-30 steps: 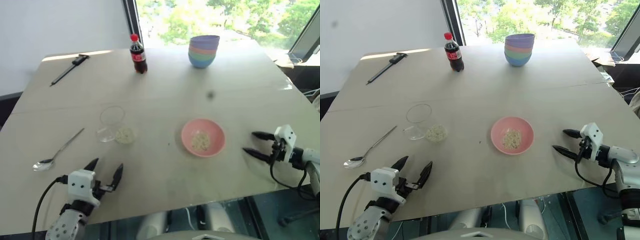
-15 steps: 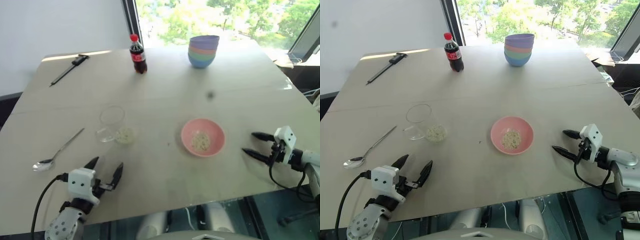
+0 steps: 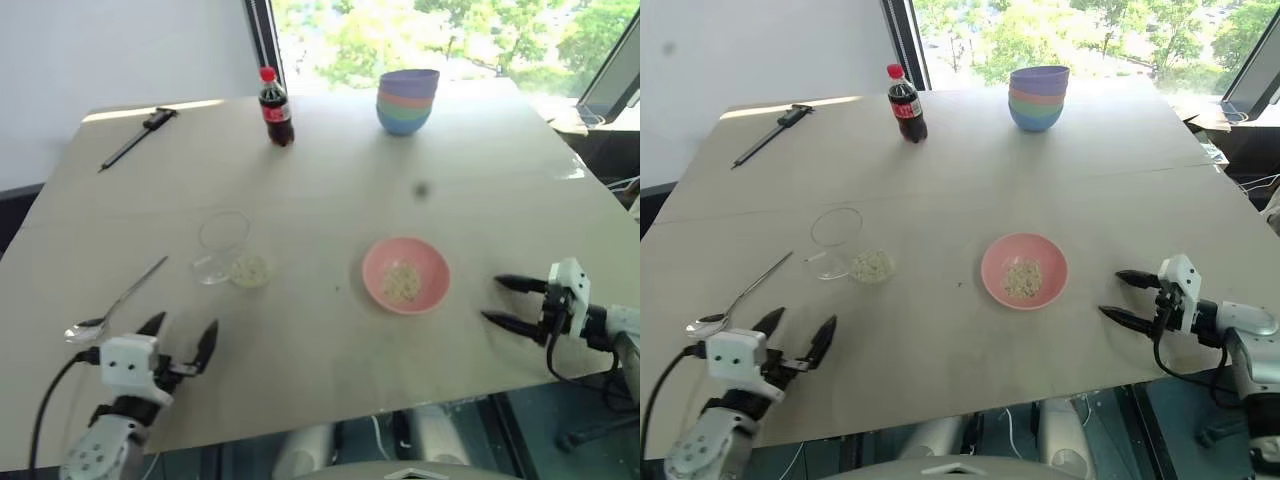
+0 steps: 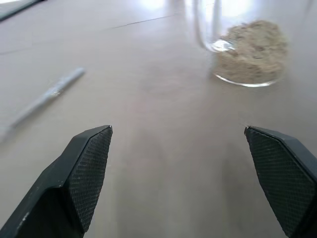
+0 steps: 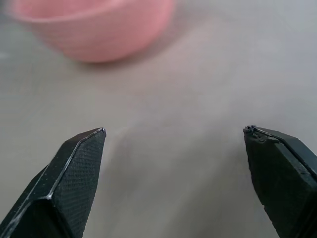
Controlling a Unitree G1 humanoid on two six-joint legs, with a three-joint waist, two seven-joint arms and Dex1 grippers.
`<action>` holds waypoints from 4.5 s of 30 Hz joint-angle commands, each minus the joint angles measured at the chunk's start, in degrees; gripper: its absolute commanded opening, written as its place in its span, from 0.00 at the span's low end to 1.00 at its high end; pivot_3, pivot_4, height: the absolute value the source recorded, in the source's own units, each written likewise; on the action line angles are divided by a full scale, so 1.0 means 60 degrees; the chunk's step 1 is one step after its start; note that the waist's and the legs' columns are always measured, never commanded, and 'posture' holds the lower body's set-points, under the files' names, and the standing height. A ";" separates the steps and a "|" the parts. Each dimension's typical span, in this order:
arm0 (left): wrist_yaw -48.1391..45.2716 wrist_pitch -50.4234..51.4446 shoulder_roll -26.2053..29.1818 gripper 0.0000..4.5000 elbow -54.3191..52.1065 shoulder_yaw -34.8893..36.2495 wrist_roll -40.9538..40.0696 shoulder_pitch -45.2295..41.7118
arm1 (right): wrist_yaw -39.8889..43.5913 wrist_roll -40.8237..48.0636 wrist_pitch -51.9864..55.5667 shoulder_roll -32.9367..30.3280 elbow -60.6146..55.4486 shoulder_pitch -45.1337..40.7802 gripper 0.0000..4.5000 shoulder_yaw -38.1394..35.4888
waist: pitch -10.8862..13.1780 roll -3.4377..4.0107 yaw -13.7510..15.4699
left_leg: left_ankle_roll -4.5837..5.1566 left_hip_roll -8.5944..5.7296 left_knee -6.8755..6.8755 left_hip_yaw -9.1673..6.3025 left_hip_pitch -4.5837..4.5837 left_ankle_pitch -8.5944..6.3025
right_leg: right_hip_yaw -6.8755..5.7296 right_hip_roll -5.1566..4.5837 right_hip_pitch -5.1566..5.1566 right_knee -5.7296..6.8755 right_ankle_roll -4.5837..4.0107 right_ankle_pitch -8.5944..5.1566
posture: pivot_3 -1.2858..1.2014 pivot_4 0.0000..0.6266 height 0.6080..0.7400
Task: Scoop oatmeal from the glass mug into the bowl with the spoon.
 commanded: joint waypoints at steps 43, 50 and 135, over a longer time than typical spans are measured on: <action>-0.3890 0.3693 0.4522 0.01 0.6220 0.0436 0.0105 -0.3111 | -0.1804 0.2629 0.2899 0.0166 -0.4344 -0.1724 1.00 -0.0159 | -0.0009 0.0068 -0.0088 | -0.0006 -0.0008 -0.0039 -0.0001 0.0007 -0.0008 | -0.0135 -0.0078 -0.0024 0.0003 0.0028 0.0028 | 0.52 0.24 1.00; -0.2449 0.2846 0.3592 0.01 0.4129 0.2075 -0.0464 -0.2990 | -0.1513 0.2332 0.2836 0.0325 -0.3799 -0.2237 1.00 0.0285 | 0.0002 0.0049 -0.0056 | -0.0010 -0.0012 -0.0041 -0.0003 -0.0009 -0.0008 | -0.0104 -0.0091 -0.0028 -0.0012 0.0027 0.0029 | 0.52 0.24 1.00; 0.2766 0.3869 -0.2707 0.42 -0.6905 0.1988 0.0792 -0.0336 | -0.8673 0.4217 0.6754 0.4577 -0.0299 -0.9008 0.00 -0.0551 | 0.0016 -0.0087 -0.0167 | -0.0107 -0.0036 0.0014 0.0040 -0.0156 0.0056 | -0.0057 -0.0072 -0.0217 0.0118 0.0006 0.0043 | 0.52 0.24 1.00</action>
